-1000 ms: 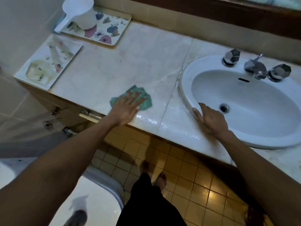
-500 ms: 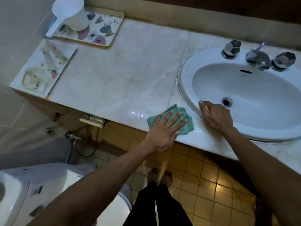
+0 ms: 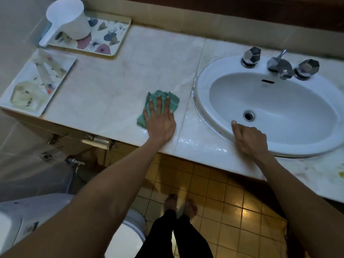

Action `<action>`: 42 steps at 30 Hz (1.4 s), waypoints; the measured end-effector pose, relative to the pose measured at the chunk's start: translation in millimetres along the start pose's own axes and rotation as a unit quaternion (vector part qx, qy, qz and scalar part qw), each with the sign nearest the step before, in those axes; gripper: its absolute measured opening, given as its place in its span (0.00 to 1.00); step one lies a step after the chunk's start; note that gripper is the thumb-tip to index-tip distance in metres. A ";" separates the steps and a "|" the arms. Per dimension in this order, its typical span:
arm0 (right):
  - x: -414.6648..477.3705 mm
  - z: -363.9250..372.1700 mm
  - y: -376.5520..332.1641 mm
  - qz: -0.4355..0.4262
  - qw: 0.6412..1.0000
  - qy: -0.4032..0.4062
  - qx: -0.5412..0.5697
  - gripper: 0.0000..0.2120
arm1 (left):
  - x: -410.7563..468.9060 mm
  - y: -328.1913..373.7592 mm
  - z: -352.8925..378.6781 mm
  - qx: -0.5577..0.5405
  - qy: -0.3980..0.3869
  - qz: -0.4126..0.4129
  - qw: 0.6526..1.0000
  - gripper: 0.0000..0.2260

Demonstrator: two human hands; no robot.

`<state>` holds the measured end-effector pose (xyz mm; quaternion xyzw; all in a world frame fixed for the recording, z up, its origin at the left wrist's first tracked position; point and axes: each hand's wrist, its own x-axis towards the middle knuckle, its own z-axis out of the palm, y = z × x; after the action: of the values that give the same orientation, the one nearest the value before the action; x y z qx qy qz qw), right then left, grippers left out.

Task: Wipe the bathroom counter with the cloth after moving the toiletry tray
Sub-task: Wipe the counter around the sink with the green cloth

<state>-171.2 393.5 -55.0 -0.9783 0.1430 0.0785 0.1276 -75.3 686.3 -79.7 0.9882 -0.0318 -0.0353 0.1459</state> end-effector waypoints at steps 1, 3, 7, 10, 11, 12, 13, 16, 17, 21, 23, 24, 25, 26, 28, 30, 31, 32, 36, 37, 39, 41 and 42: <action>-3.6 -2.0 8.6 0.003 1.000 -0.003 -0.002 0.30 | -13.9 14.7 6.5 -0.007 0.004 0.003 1.000 0.24; -9.5 -8.6 26.9 0.009 1.000 -0.017 0.002 0.29 | -44.1 40.4 17.5 -0.020 0.001 0.033 0.999 0.24; -24.5 -25.5 66.6 0.000 1.000 -0.020 -0.013 0.29 | -96.2 84.8 34.7 -0.030 -0.017 0.092 0.995 0.25; -30.4 -32.2 96.2 -0.049 0.998 -0.002 -0.044 0.27 | -118.1 114.2 46.6 -0.033 -0.030 0.080 0.996 0.26; -31.4 -33.8 105.9 -0.058 0.997 0.001 -0.047 0.27 | -124.6 123.3 50.3 -0.032 -0.029 0.070 0.997 0.26; -32.7 -35.8 115.6 -0.065 0.997 0.005 -0.046 0.27 | -131.1 132.2 53.0 -0.030 -0.026 0.062 0.997 0.26; -34.1 -37.5 125.3 -0.072 0.996 0.010 -0.044 0.27 | -137.5 140.9 55.8 -0.028 -0.023 0.054 0.998 0.27; -41.6 -44.9 149.4 -0.103 0.994 0.021 -0.032 0.22 | -160.0 169.9 63.5 -0.034 -0.028 0.034 0.998 0.27; -44.6 -47.0 158.5 -0.115 0.993 0.020 -0.025 0.19 | -169.8 181.8 66.1 -0.035 -0.031 0.030 0.998 0.27; -61.4 -60.4 197.2 -0.125 0.992 0.004 -0.016 0.17 | -212.3 237.1 80.5 -0.056 -0.067 0.051 0.995 0.27; -70.0 -70.1 208.9 -0.136 0.990 0.011 -0.027 0.18 | -229.1 261.4 87.2 -0.061 -0.083 0.070 0.992 0.27; -75.5 -77.2 216.6 -0.137 0.990 0.014 -0.032 0.18 | -237.1 276.3 91.3 -0.056 -0.096 0.093 0.989 0.26; -80.2 -83.3 225.2 -0.138 0.990 0.014 -0.035 0.18 | -244.1 291.0 95.3 -0.051 -0.110 0.119 0.986 0.26; -84.2 -87.7 234.9 -0.139 0.990 0.013 -0.034 0.18 | -248.8 305.8 99.1 -0.046 -0.122 0.145 0.981 0.26; -92.3 -94.4 257.4 -0.129 0.991 0.017 -0.016 0.19 | -251.0 333.3 103.3 -0.036 -0.140 0.184 0.972 0.26; -102.8 -97.4 285.0 -0.095 0.995 0.030 0.011 0.22 | -248.5 350.6 107.5 -0.018 -0.155 0.212 0.965 0.26; -108.7 -98.3 299.5 -0.075 0.996 0.038 0.021 0.22 | -246.5 351.9 109.5 -0.006 -0.159 0.226 0.961 0.26; -114.7 -98.9 314.2 -0.056 0.997 0.047 0.025 0.23 | -243.2 348.1 109.8 0.006 -0.162 0.245 0.956 0.26; -134.7 -102.2 372.9 0.034 0.995 0.084 0.035 0.23 | -219.9 312.0 101.5 0.049 -0.167 0.370 0.912 0.24; -138.8 -103.2 385.6 0.059 0.993 0.092 0.038 0.25 | -215.7 307.4 100.2 0.060 -0.164 0.385 0.906 0.24; -146.8 -102.2 410.5 0.104 0.988 0.105 0.045 0.26 | -216.4 312.5 103.4 0.054 -0.151 0.364 0.918 0.24; -155.4 -99.0 430.2 0.141 0.982 0.117 0.048 0.25 | -228.5 330.7 110.9 0.042 -0.125 0.315 0.940 0.24; -159.8 -97.1 439.5 0.159 0.978 0.124 0.049 0.25 | -234.8 344.1 116.0 0.036 -0.116 0.295 0.948 0.24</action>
<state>-442.9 1.4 -31.7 -0.9376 0.3153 -0.0316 0.1429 -336.2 341.5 -76.2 0.9282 -0.3400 -0.1038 0.1096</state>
